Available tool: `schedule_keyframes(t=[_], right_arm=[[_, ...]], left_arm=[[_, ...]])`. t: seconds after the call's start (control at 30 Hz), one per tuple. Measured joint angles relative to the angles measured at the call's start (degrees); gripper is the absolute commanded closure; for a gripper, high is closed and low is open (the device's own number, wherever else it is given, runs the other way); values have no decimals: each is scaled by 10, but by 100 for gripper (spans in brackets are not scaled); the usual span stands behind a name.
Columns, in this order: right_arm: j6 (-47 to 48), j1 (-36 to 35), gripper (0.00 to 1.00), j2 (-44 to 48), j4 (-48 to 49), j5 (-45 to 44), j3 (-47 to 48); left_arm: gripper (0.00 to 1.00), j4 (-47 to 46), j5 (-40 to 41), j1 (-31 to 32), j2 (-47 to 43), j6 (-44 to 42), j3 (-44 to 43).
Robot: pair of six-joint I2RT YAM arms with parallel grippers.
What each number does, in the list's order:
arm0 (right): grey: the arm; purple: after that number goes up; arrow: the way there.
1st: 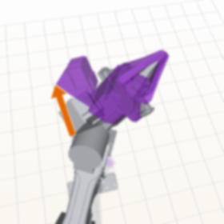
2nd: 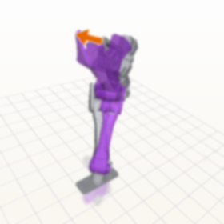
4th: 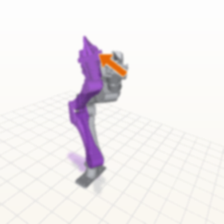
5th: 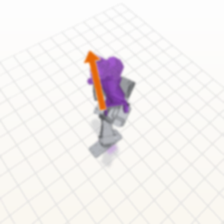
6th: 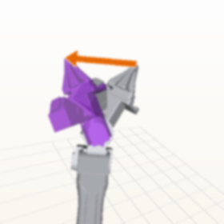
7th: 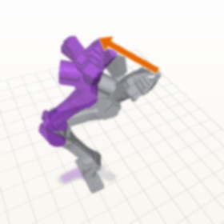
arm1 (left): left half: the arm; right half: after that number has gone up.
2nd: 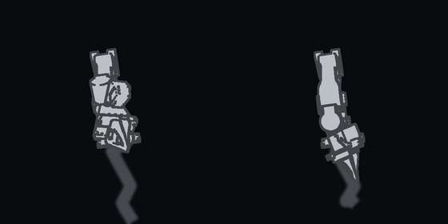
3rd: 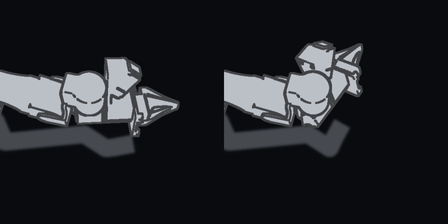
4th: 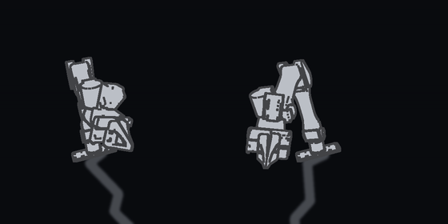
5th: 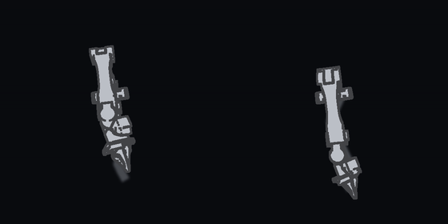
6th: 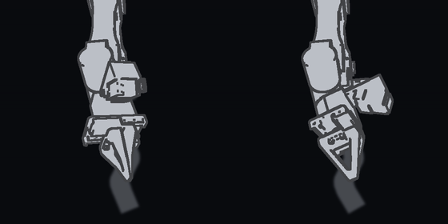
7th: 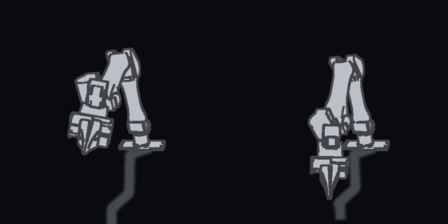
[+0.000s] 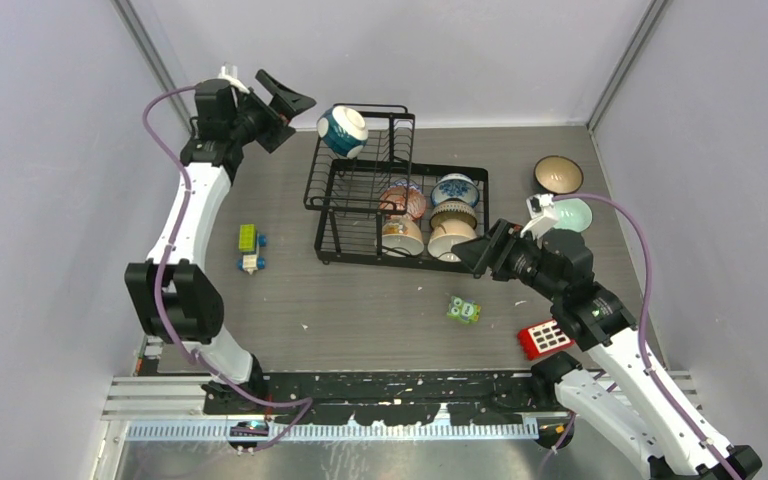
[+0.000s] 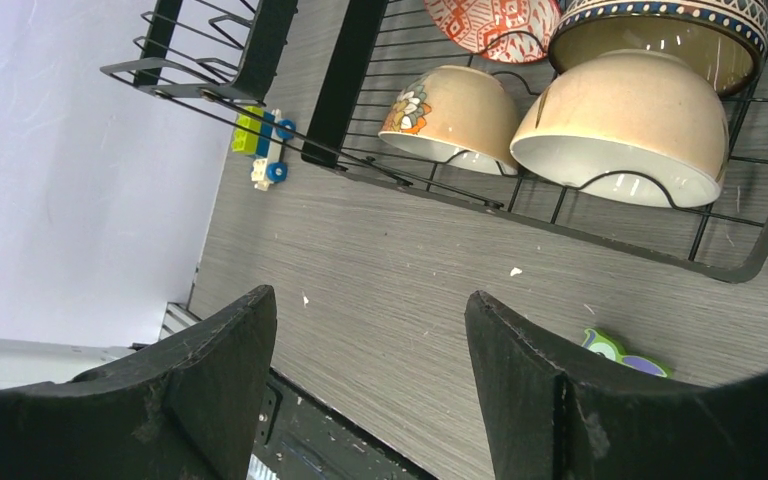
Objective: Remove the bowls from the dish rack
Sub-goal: Pick up the bowl from the dish rack.
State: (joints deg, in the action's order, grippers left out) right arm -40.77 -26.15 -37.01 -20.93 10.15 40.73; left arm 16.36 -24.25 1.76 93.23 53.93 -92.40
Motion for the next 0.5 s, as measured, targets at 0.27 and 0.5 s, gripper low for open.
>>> schedule_keyframes(t=[0.27, 0.5], right_arm=[[1, 0, 27, -2, -4, 0, 0], [2, 0, 27, -14, -5, -1, 0]], left_arm=[[11, -55, -54, 0, 56, 47, -1], [20, -98, -94, 0, 86, 85, 0]])
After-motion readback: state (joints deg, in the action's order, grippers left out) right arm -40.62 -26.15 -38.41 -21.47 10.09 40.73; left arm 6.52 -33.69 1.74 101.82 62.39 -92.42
